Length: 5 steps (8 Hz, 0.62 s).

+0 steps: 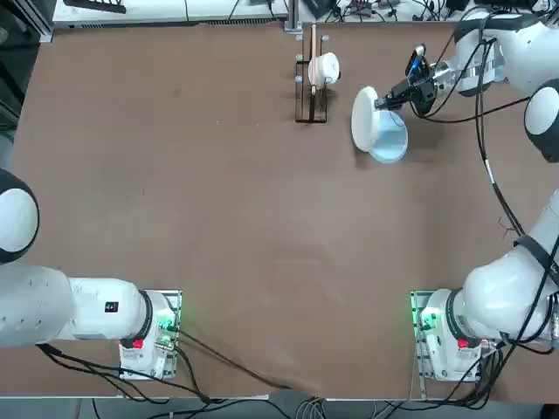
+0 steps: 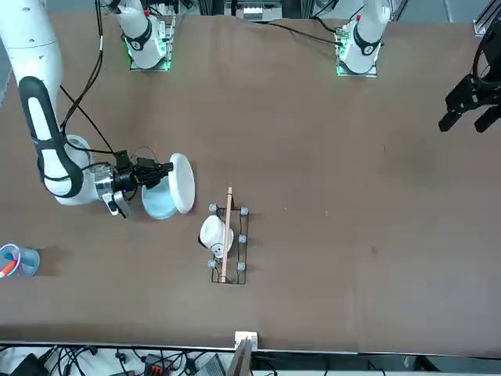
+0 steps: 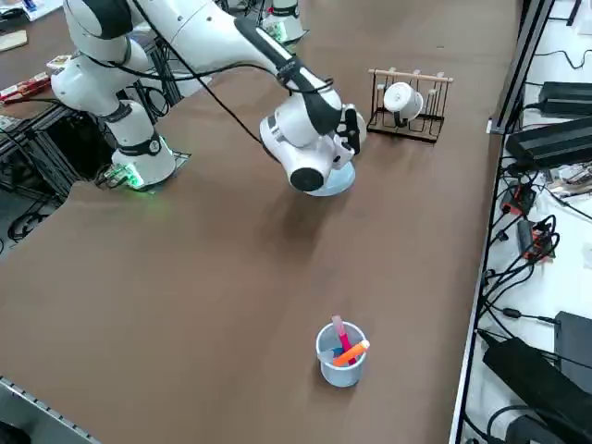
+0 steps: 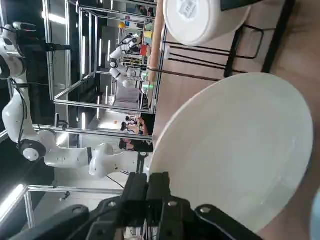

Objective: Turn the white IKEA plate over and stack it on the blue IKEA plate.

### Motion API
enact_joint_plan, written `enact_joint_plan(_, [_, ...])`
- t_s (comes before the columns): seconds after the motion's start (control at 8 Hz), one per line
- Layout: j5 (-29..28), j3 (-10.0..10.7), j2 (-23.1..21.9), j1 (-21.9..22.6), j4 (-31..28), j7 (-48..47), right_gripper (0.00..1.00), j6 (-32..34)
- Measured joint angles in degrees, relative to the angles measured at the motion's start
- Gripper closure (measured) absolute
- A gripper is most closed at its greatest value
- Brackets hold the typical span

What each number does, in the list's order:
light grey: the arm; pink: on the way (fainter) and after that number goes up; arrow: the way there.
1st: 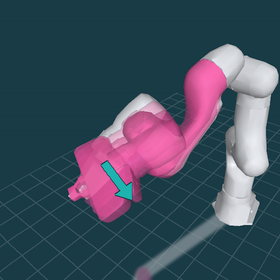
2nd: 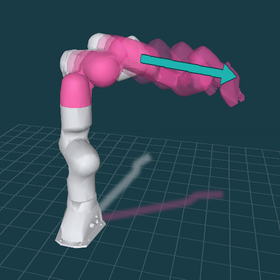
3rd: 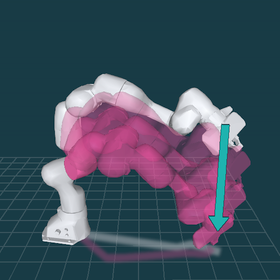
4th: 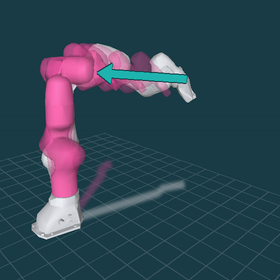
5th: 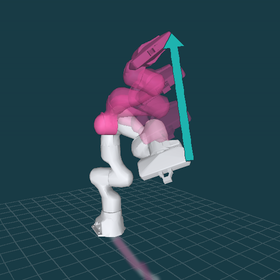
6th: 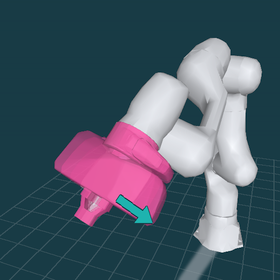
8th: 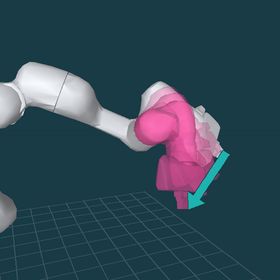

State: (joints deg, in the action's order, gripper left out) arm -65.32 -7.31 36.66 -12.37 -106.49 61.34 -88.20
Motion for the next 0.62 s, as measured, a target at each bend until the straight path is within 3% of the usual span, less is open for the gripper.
enact_joint_plan(0.62, [8.45,0.02,1.7,-4.49,3.58,1.56,0.98,1.91])
